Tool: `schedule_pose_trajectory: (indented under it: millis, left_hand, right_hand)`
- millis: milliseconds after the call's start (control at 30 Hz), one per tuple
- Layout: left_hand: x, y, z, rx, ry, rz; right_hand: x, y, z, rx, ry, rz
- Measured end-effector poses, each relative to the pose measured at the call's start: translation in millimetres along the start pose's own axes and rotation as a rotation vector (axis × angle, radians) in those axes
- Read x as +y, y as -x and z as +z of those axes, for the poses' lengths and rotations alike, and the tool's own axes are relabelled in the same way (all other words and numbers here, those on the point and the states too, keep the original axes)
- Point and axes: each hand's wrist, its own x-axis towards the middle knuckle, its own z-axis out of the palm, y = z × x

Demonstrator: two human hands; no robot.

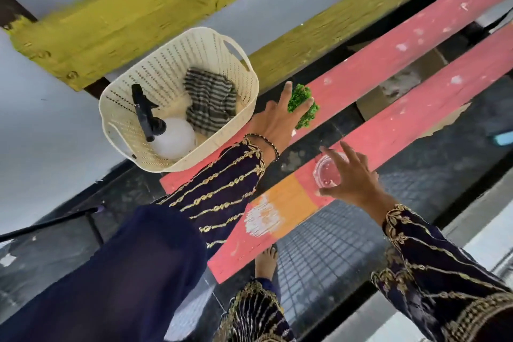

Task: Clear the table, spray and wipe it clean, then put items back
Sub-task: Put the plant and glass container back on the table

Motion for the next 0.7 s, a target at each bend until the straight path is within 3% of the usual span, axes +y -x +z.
schedule_pose_trajectory:
  millis: [333, 700]
  left_hand:
    - [-9.5, 6.8, -5.7, 0.055, 0.110, 0.015]
    - [-52.8, 213.2, -50.0, 0.071, 0.362, -0.134]
  right_hand:
    - [-11.6, 12.0, 5.1, 0.048, 0.000, -0.011]
    - [-125.9, 134.9, -3.0, 0.120, -0.011, -0.171]
